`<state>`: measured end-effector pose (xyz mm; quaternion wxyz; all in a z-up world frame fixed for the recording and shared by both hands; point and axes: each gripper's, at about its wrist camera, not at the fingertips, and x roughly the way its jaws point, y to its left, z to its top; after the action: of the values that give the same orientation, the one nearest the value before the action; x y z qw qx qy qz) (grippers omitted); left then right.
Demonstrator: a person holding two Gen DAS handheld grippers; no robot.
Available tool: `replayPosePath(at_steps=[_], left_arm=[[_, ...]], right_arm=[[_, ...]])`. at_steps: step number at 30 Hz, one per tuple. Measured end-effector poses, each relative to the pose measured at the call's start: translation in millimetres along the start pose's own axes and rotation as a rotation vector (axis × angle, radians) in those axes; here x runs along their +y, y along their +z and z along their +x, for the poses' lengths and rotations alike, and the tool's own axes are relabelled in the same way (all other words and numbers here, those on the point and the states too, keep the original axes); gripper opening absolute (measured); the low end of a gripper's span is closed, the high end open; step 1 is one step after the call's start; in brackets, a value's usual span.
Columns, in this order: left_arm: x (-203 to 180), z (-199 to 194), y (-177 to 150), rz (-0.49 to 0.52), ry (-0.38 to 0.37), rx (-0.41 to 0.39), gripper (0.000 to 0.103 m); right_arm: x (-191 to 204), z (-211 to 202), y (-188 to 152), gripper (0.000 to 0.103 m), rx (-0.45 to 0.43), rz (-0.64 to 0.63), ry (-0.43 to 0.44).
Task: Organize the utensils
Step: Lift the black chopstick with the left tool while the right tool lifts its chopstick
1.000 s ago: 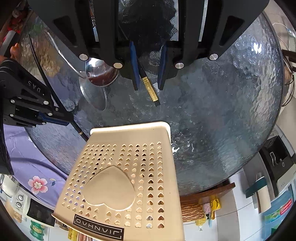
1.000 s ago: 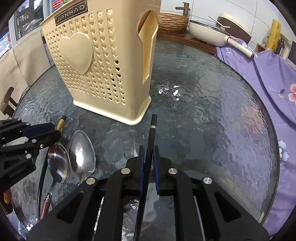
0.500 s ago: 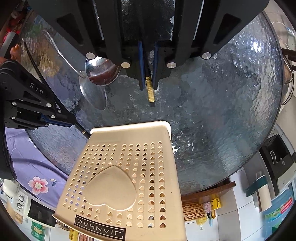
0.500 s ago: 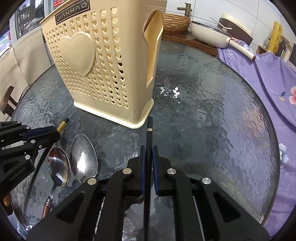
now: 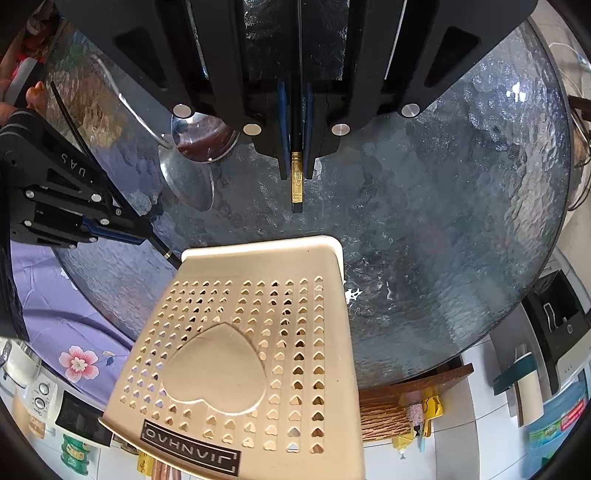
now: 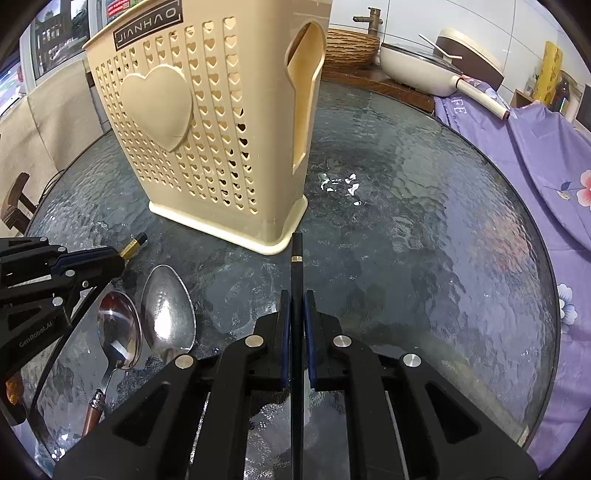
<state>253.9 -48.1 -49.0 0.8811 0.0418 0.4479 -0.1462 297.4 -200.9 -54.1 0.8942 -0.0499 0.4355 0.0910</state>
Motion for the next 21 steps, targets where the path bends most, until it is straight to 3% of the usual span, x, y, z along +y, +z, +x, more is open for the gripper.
replayPosePath(at_steps=[13, 21], left_arm=[[3, -17, 4, -0.002, -0.015, -0.051, 0.007], [3, -36, 7, -0.010, -0.037, -0.103, 0.007]], right_arm=[[-15, -15, 1, 0.008, -0.048, 0.044, 0.055], [-23, -49, 4, 0.008, -0.147, 0.073, 0.110]])
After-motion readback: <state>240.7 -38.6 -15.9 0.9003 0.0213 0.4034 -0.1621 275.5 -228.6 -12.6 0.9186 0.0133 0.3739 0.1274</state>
